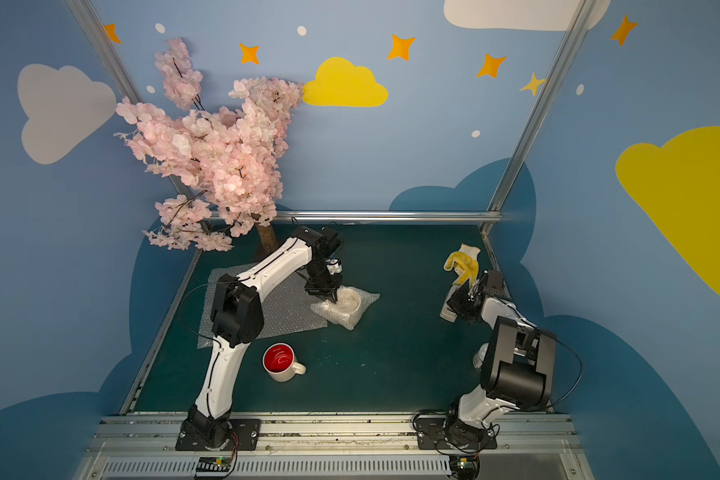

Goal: Wrap mugs in bubble wrap
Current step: Tear off the tape using the Tape Cutter.

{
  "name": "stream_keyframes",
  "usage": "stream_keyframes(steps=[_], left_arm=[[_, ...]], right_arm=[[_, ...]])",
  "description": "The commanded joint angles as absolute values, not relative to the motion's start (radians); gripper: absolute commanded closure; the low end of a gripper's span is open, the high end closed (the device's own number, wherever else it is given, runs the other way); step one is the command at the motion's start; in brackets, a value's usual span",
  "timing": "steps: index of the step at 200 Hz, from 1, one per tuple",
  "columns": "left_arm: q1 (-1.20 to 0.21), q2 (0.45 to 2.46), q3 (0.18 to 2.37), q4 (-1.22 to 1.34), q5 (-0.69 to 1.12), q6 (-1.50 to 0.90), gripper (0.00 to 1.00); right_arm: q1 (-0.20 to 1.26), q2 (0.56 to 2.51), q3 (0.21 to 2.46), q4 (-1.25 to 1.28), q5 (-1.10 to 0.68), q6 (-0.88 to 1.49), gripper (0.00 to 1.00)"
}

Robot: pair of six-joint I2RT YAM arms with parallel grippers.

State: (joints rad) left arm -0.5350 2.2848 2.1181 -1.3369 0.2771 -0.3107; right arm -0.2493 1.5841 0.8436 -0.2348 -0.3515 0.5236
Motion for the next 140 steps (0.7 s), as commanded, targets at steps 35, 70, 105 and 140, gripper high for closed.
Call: stream_keyframes(steps=[35, 70, 105, 140], left_arm=[[-0.548, 2.26, 2.107, -1.345, 0.318, -0.302, 0.97], [-0.549, 2.261, 2.107, -1.345, 0.319, -0.305, 0.97], [-0.551, 2.261, 2.109, -1.347, 0.317, -0.303, 0.97], [-0.552, 2.262, 2.107, -1.344, 0.319, -0.306, 0.97]], right_arm=[[-0.257, 1.576, 0.798, -0.224, -0.36, 0.558, 0.89], [-0.258, 1.561, 0.793, -0.225, -0.357, 0.569, 0.94], [-0.258, 1.549, 0.795, -0.232, -0.361, 0.573, 0.96], [-0.264, 1.549, 0.811, -0.243, -0.398, 0.581, 1.0]])
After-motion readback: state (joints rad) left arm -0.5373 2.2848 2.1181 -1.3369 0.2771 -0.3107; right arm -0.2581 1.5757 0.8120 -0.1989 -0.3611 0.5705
